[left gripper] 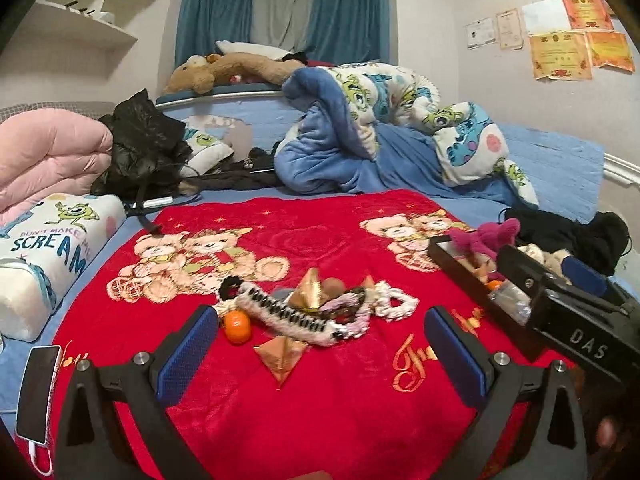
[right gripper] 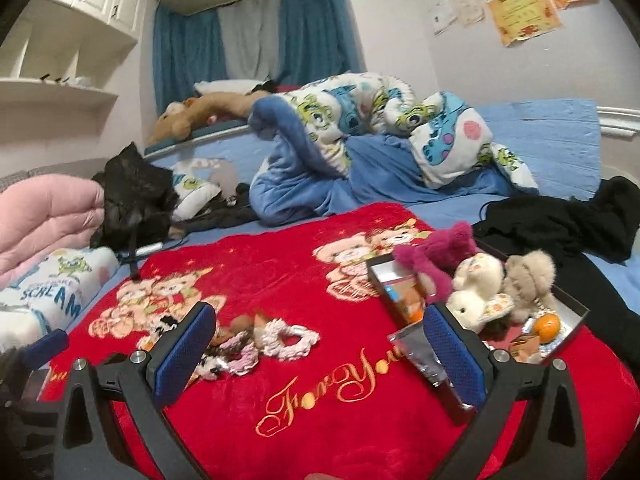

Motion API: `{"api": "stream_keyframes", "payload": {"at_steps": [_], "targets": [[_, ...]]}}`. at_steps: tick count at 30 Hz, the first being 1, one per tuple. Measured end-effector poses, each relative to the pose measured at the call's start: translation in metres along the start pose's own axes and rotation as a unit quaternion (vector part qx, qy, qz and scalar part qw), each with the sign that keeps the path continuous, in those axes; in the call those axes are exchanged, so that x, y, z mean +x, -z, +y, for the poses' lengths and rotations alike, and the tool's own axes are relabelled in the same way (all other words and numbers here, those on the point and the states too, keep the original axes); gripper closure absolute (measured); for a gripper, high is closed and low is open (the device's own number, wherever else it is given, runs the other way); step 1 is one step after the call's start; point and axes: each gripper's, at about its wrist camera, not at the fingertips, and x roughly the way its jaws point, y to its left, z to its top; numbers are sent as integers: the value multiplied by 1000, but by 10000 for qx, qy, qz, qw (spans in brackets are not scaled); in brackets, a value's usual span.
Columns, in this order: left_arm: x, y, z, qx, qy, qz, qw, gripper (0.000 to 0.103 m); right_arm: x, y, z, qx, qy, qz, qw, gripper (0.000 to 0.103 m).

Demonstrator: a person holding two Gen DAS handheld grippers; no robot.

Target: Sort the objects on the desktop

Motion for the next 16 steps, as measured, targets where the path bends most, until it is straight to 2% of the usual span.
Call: {"api": "stream_keyframes", "payload": {"at_steps": [4, 11, 16], "targets": [[11, 5, 8, 42, -139, 52, 9999, 0, 7, 5, 8, -209, 8, 110, 9997, 0], [31, 12, 20, 167, -279, 75, 9994, 0, 29, 13, 19, -395, -221, 465, 9979, 0], [44, 26, 24, 493, -468, 101, 9976, 0, 46, 31, 30, -563, -359, 562, 9962, 0]]}}
